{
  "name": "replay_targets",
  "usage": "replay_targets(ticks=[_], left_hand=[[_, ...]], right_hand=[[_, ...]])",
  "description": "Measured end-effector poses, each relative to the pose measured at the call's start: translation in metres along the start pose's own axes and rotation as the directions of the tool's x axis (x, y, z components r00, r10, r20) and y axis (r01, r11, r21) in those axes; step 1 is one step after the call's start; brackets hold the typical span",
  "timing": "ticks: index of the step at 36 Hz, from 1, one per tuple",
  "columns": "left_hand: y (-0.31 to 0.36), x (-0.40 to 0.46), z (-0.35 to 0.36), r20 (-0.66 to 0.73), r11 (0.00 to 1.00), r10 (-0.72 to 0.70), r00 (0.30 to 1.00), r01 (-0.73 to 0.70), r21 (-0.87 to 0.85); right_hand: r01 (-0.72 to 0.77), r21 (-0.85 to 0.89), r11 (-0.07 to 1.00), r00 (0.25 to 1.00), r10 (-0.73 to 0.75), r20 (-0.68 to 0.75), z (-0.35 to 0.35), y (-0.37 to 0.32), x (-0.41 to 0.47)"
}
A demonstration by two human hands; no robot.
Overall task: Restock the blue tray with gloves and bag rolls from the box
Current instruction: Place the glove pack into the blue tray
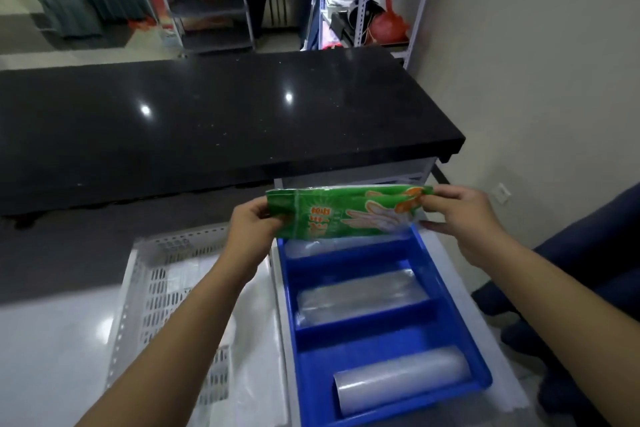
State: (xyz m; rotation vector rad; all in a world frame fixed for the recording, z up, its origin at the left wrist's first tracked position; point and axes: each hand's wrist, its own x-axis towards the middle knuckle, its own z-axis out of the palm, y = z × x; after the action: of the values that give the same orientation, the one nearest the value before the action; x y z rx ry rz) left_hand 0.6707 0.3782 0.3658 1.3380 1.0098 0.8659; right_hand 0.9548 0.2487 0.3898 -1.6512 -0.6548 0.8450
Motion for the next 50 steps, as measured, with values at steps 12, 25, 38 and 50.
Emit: replay_targets(ticks=[12, 25, 38, 50], left_hand=[[-0.042, 0.036, 0.008, -0.162, 0.976, 0.014, 0.987, 0.021, 0.215], [-0.058, 0.021, 0.020, -0.124, 0.803, 0.055, 0.991, 0.030, 0.595], [-0.049, 0.017, 0.035, -0.396, 0.805, 0.137, 0.908, 0.131, 0.579], [-0.072, 0.023, 0.093, 0.084, 0.255, 0.048, 0.995, -0.093, 0.962]], right_hand=[[-0.016, 0.153, 0.988, 1.000, 0.013, 0.020, 0.027, 0.023, 0.048], [0.108, -0.242, 0.964, 0.984, -0.069, 0.164, 0.002, 0.062, 0.081], [0.244, -0.414, 0.877, 0.969, -0.208, 0.132, 0.014, 0.065, 0.097], [0.502, -0.826, 0.258, 0.865, -0.117, 0.489, 0.051, 0.109, 0.073]])
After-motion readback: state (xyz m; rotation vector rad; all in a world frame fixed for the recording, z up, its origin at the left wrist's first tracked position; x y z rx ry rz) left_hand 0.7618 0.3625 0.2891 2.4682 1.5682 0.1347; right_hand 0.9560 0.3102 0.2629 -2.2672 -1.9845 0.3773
